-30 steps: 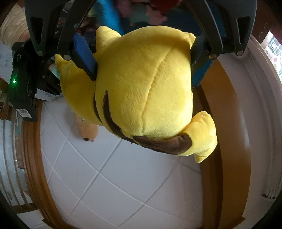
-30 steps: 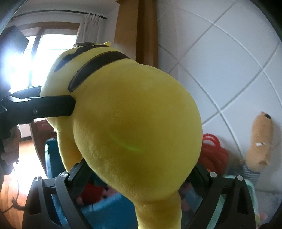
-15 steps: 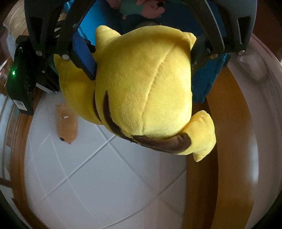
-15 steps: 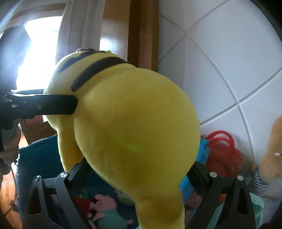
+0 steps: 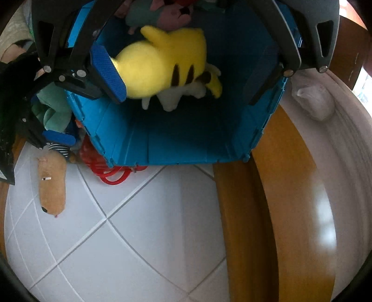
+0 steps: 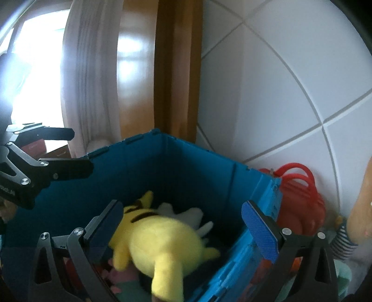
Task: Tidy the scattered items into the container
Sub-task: 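Open both tools to drop the yellow plush into the crate, then move both tools back toward the pile on the table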
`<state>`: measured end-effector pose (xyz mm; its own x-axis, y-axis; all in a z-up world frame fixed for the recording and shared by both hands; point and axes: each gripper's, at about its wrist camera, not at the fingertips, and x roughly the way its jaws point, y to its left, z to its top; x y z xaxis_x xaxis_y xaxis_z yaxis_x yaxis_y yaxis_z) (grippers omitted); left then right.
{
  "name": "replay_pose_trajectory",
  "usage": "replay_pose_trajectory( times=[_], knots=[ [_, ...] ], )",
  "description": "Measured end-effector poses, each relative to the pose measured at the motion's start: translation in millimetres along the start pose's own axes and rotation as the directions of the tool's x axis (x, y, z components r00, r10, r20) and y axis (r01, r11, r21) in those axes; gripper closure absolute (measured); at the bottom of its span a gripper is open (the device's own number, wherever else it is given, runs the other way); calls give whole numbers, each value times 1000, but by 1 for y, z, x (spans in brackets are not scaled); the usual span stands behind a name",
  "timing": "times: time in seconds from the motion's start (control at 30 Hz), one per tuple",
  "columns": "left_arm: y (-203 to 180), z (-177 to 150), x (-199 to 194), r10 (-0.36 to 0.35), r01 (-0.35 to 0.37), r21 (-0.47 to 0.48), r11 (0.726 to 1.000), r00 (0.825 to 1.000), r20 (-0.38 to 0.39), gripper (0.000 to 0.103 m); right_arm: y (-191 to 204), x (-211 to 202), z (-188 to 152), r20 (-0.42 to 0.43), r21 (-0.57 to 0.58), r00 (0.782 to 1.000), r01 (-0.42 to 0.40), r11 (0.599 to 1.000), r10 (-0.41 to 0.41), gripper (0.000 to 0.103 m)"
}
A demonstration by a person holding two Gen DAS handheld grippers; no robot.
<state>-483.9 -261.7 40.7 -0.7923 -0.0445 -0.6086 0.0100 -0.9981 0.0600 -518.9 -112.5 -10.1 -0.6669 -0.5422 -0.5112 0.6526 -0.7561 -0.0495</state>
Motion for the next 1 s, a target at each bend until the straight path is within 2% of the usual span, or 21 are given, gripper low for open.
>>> replay_pose_trajectory(
  times=[0.1, 0.27, 0.47, 0.63, 0.77, 0.87, 1.0],
  knots=[
    [-4, -1, -14, 12, -12, 3, 1000, 1000, 8, 0, 1, -14, 2, 1, 7, 1000, 3, 1000, -3, 0],
    [-4, -12, -46, 39, -39, 5, 999, 999, 13, 0, 17, -63, 12, 37, 10, 999, 14, 1000, -14, 0],
    [-23, -31, -93, 42, -42, -2, 999, 998, 46, 0, 36, -122, -1, 53, -18, 998, 48, 999, -47, 0],
    [-53, -51, -135, 62, -61, -16, 998, 995, 78, 0, 35, -180, -28, 78, 16, 995, 57, 998, -58, 0],
    [-84, -71, -172, 60, -54, -56, 997, 993, 101, 0, 17, -228, -60, 120, 71, 990, 62, 996, -70, 0],
    [-114, -91, -197, 62, -54, -67, 996, 990, 128, 0, 7, -272, -94, 139, 97, 983, 108, 989, -121, 0],
    [-166, -124, -219, 44, -34, -78, 996, 990, 131, 0, -15, -328, -145, 110, 149, 974, 179, 973, -196, 0]
  ],
)
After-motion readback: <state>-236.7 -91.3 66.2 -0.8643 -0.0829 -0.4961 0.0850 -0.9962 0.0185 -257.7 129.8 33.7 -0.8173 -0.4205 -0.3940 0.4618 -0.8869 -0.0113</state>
